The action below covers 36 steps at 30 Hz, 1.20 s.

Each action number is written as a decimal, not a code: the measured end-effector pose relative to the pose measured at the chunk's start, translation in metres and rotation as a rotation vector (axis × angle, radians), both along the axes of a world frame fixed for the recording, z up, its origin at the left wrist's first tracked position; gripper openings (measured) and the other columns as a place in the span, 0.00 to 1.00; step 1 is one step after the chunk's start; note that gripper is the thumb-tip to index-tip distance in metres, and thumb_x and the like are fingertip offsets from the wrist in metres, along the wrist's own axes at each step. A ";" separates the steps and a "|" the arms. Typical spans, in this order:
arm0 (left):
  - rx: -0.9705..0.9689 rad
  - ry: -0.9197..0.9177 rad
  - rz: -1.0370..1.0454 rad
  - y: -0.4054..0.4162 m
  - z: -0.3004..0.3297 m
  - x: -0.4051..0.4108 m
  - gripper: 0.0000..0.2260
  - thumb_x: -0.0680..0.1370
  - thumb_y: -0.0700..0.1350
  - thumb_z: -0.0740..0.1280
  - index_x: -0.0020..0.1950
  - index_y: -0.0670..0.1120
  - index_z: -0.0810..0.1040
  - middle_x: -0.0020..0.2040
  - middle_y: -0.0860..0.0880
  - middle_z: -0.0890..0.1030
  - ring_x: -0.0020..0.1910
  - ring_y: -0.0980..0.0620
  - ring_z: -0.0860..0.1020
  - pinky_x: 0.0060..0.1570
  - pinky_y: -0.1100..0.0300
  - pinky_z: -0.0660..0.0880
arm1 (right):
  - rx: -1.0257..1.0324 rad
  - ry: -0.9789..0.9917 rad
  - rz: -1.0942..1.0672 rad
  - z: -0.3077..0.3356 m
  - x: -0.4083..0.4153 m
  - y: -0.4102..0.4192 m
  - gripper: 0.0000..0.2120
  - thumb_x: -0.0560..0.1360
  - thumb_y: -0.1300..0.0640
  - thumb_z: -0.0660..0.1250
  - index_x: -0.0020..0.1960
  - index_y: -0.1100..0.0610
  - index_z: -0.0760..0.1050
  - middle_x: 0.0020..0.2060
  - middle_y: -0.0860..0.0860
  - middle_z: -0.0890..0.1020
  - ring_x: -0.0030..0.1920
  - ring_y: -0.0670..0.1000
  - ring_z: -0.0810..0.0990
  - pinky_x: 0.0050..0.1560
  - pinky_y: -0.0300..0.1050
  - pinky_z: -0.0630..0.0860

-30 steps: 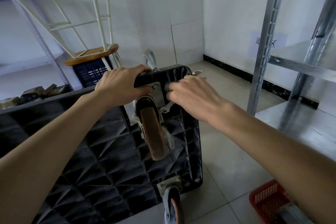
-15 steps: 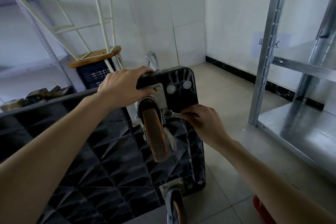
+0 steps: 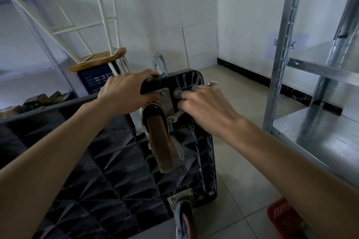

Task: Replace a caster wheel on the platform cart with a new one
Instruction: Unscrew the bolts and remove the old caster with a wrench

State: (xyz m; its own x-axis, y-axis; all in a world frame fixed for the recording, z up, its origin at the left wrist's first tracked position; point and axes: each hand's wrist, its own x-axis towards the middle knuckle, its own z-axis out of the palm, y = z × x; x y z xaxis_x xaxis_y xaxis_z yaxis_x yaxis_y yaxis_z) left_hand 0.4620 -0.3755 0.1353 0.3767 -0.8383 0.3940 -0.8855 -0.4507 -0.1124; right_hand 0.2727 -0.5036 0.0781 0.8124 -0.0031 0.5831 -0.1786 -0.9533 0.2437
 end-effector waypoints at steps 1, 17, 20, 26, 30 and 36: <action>-0.001 -0.001 0.002 0.000 0.000 0.000 0.25 0.75 0.67 0.66 0.70 0.65 0.65 0.54 0.53 0.83 0.49 0.45 0.80 0.44 0.54 0.69 | -0.049 0.068 0.005 0.007 0.001 0.006 0.12 0.72 0.67 0.71 0.51 0.53 0.84 0.49 0.51 0.83 0.47 0.55 0.83 0.50 0.49 0.75; 0.008 0.028 0.005 0.002 0.001 -0.002 0.26 0.75 0.67 0.66 0.71 0.65 0.65 0.55 0.55 0.83 0.45 0.48 0.78 0.43 0.55 0.69 | 0.787 -0.219 0.048 -0.079 0.000 -0.018 0.06 0.80 0.52 0.68 0.54 0.47 0.83 0.48 0.42 0.83 0.46 0.47 0.82 0.44 0.51 0.79; 0.011 0.019 0.002 0.001 0.001 -0.001 0.26 0.75 0.67 0.66 0.71 0.65 0.65 0.55 0.55 0.83 0.48 0.46 0.80 0.43 0.55 0.68 | 0.857 -0.275 0.037 -0.088 0.004 -0.019 0.06 0.79 0.54 0.69 0.53 0.47 0.84 0.46 0.42 0.83 0.44 0.44 0.81 0.43 0.48 0.79; 0.013 0.016 0.004 0.001 0.000 -0.001 0.26 0.75 0.68 0.66 0.71 0.65 0.65 0.55 0.55 0.83 0.50 0.46 0.80 0.44 0.55 0.68 | 0.954 -0.270 0.016 -0.095 0.008 -0.009 0.06 0.80 0.54 0.68 0.53 0.48 0.84 0.45 0.41 0.83 0.45 0.42 0.81 0.42 0.40 0.75; 0.007 0.002 -0.008 0.000 -0.001 0.000 0.26 0.75 0.68 0.66 0.71 0.65 0.65 0.56 0.55 0.83 0.51 0.46 0.81 0.44 0.55 0.69 | 0.363 -0.157 0.016 -0.044 -0.002 -0.015 0.10 0.75 0.60 0.72 0.53 0.48 0.84 0.47 0.46 0.82 0.46 0.54 0.82 0.48 0.50 0.75; 0.005 0.002 -0.014 0.002 0.000 0.000 0.26 0.75 0.67 0.65 0.71 0.64 0.65 0.55 0.53 0.83 0.51 0.45 0.81 0.44 0.54 0.69 | -0.050 0.057 0.030 0.009 -0.006 0.000 0.13 0.68 0.67 0.74 0.49 0.53 0.84 0.42 0.50 0.82 0.42 0.53 0.81 0.44 0.45 0.70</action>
